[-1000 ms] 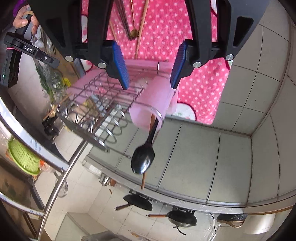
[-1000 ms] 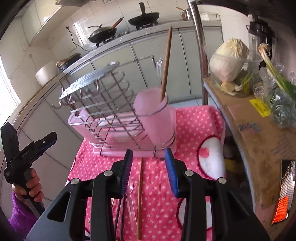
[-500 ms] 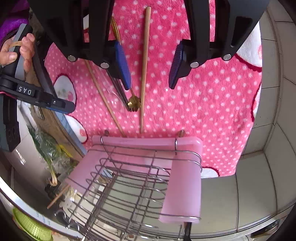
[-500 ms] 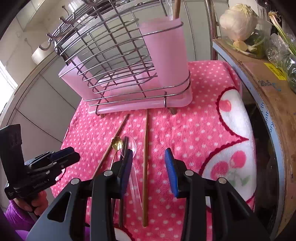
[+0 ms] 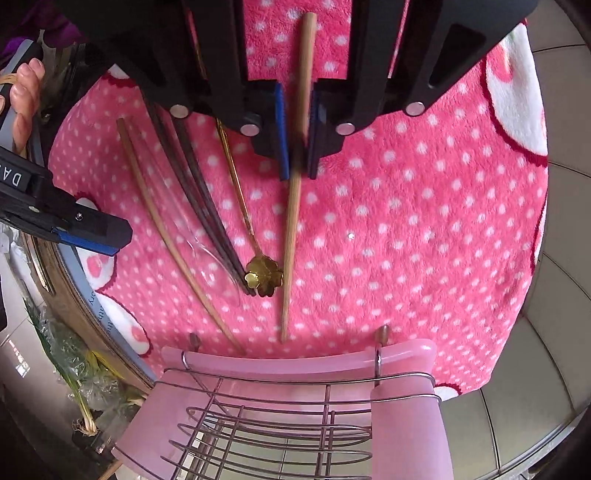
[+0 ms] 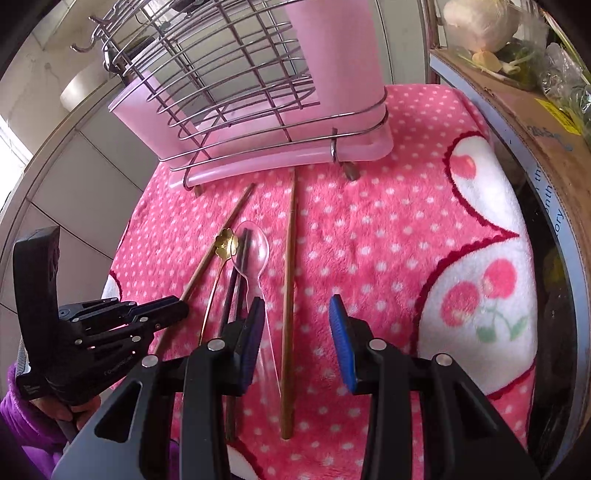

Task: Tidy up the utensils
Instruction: 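Return to the table and close the left tool on a chopstick while the right grasps another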

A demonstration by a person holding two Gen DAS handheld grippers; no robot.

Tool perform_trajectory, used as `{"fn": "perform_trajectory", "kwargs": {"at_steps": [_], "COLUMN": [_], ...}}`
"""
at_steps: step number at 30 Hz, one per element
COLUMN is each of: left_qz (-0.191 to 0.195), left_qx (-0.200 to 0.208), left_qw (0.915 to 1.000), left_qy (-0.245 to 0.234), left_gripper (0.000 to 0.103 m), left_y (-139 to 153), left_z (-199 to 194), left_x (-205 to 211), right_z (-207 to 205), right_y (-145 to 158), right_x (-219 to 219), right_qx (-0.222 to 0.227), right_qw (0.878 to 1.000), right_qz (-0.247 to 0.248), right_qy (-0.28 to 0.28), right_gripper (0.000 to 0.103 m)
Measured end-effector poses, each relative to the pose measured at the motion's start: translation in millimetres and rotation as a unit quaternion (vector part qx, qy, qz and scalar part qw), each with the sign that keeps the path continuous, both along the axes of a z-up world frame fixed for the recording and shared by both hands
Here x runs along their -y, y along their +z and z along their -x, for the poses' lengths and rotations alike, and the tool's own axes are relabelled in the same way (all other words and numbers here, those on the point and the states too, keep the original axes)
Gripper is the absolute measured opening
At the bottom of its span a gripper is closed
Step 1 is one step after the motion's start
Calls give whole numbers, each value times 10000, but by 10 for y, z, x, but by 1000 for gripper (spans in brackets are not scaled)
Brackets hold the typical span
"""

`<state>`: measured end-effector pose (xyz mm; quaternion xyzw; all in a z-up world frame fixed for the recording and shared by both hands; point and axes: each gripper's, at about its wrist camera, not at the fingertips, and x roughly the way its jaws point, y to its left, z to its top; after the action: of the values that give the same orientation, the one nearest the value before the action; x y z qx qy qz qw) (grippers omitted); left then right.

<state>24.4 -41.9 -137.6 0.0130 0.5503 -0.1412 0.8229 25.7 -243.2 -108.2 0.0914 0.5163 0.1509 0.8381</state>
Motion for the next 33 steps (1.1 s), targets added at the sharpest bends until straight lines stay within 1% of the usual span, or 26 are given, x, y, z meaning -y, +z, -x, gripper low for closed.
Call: {"fn": "perform_trajectory", "kwargs": {"at_steps": [2, 5, 11, 14, 18, 21, 25, 30, 32, 33], "left_qz": [-8, 85, 101, 70, -96, -85, -44, -28, -40, -64], "left_qx": [-62, -224, -505, -609, -693, -667, -648, -719, -746, -757], "left_qw": [9999, 9990, 9961, 9957, 9965, 9970, 9972, 9963, 9961, 9961], "left_qy": [135, 376, 722, 691, 460, 373, 382, 460, 474, 450], "left_gripper": [6, 6, 6, 7, 9, 11, 12, 12, 12, 12], "left_y": [8, 51, 76, 64, 73, 135, 189, 186, 175, 165], "left_z": [-8, -3, 152, 218, 228, 151, -66, -354, -446, -487], "left_x": [-20, -123, -340, -363, -304, -289, -285, -297, -307, -303], "right_z": [-2, -2, -46, -99, -188, -255, -446, -710, -809, -868], "right_y": [-7, -11, -9, -27, -51, -69, -84, -125, -149, -172], "right_x": [1, -4, -10, -16, -38, -38, -49, -195, -264, -298], "right_qx": [-3, 8, 36, 7, -30, -37, -110, -251, -284, -318], "right_qw": [10000, 10000, 9999, 9998, 9998, 9998, 9998, 9994, 9992, 9991], "right_qz": [-34, -55, -102, -114, -69, -32, -62, -55, 35, 102], "right_qy": [4, 30, 118, 148, 195, 209, 151, 244, 276, 279], "right_gripper": [37, 37, 37, 37, 37, 37, 37, 37, 36, 32]}}
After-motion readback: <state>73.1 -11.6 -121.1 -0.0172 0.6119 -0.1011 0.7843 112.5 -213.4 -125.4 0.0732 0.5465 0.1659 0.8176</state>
